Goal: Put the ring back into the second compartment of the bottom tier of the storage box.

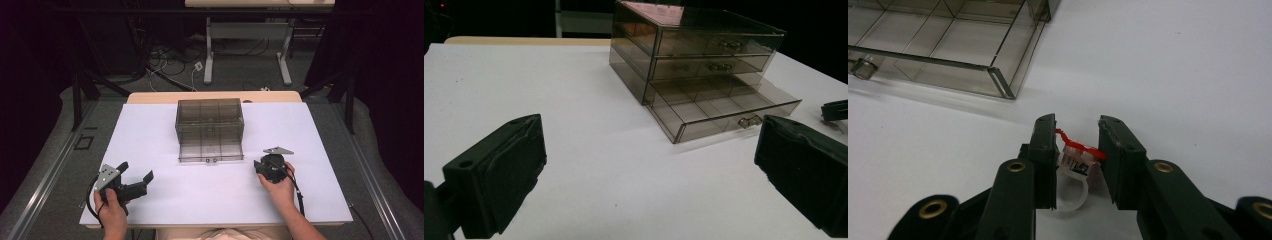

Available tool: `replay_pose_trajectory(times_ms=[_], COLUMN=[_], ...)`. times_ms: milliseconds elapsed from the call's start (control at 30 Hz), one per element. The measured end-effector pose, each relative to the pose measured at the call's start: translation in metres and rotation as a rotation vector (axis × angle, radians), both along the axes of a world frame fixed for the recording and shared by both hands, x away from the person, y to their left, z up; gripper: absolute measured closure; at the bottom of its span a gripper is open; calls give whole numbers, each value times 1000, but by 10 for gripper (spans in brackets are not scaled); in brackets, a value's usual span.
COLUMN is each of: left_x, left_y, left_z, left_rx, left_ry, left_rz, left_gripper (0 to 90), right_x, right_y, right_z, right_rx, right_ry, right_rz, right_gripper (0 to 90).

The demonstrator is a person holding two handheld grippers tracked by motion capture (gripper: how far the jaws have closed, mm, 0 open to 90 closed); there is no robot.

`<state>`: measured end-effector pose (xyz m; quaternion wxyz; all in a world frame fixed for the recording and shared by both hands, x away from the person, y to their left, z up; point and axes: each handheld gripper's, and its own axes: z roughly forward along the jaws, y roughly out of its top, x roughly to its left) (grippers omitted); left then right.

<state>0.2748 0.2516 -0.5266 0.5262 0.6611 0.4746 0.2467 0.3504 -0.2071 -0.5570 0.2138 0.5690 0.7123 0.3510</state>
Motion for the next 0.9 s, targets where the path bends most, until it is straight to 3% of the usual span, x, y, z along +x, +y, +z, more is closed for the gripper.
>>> replay_pose_trajectory(times_ms=[900], left_x=[-1], left_y=[1], left_z=[1], left_rx=[6], left_ry=[-4], left_rz=[-4], left_gripper=[3], right_x=[-4], right_y=[-2], right_z=[23], right_rx=[17], right_ry=[-81], right_rz=[15], right_gripper=[694])
